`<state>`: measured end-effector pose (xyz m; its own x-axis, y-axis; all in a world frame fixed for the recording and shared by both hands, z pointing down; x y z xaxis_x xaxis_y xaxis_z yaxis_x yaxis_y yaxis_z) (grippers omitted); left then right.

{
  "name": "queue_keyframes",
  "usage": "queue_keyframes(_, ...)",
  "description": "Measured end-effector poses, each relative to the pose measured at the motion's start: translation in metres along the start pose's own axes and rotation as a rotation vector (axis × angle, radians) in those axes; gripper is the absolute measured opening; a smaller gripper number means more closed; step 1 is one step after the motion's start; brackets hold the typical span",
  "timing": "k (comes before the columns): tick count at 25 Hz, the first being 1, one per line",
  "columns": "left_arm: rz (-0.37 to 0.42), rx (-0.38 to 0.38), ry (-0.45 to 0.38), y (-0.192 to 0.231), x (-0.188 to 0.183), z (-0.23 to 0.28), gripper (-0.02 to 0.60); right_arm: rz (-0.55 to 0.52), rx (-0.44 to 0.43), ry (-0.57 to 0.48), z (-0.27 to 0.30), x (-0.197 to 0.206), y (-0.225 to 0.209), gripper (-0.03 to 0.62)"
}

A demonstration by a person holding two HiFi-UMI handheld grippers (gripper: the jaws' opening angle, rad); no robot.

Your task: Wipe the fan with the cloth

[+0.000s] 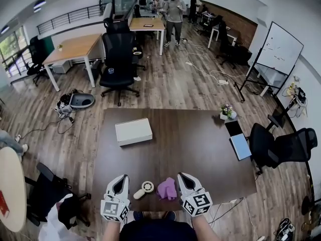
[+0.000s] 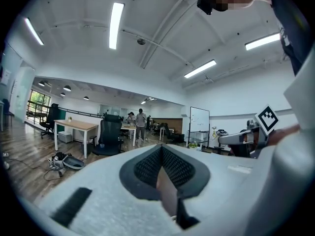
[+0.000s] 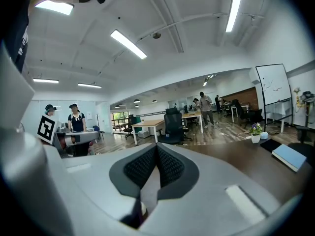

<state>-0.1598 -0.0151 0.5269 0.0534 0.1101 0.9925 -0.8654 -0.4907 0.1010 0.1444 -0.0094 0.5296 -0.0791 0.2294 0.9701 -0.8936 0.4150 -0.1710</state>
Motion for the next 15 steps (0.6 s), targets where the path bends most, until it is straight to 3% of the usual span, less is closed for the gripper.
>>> queue_keyframes(15,0.008,0.019,0.005,-0.014,0.0,-0.001,-0.005,-0.051,-0.035,0.016,-0.007,0.001,-0.003,0.009)
Point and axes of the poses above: the fingertips, and each gripper's own axes: z forward along the fingers, y to its left, x out of its underside, the point moved 9 cm from there along -z, backward along the fingers, and after that the axes turned 1 degree about -y, right-handed, at the moved point
